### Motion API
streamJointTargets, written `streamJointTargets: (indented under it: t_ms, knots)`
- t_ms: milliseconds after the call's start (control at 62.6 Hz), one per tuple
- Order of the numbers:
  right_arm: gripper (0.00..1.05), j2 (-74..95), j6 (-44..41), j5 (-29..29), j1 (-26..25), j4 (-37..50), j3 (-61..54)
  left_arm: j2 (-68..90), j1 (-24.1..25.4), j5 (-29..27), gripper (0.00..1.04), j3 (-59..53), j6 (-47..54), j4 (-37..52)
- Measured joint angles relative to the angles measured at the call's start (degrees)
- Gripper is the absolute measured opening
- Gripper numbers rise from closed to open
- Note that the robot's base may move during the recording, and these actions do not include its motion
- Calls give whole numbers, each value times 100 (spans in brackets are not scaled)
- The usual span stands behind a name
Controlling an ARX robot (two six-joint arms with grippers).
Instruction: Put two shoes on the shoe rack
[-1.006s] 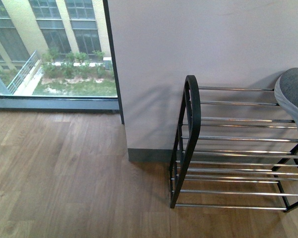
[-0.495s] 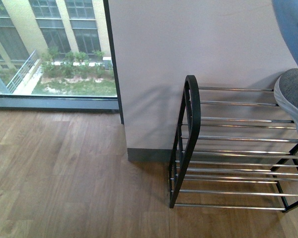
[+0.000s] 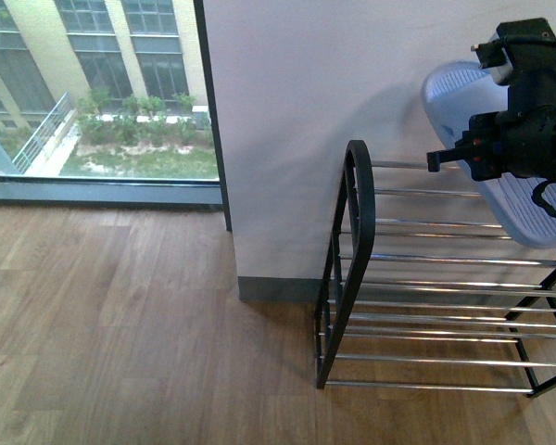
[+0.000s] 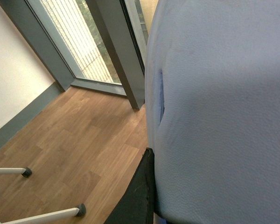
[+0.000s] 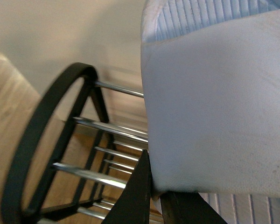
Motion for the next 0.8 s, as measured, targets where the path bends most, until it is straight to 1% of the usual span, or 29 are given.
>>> streamJointTargets:
  t_ms: [144, 240, 447, 559, 655, 799]
  knots:
    - [2, 516, -70, 190, -162, 72, 393, 0, -2, 0, 2, 0, 0, 0]
    - [2, 793, -262, 289, -269, 181, 584, 0, -2, 0, 2, 0, 0, 0]
    - [2, 1191, -658, 284, -450, 184, 776, 0, 0, 0, 2, 0, 0, 0]
    - [2, 1307, -649, 295, -535, 52, 765, 0, 0, 0, 2, 0, 0, 0]
    - [2, 1316, -625, 247, -535, 17, 640, 0, 0, 0, 2, 0, 0, 0]
    - [2, 1178, -295, -87, -424, -181, 446, 0, 0, 0, 2, 0, 0, 0]
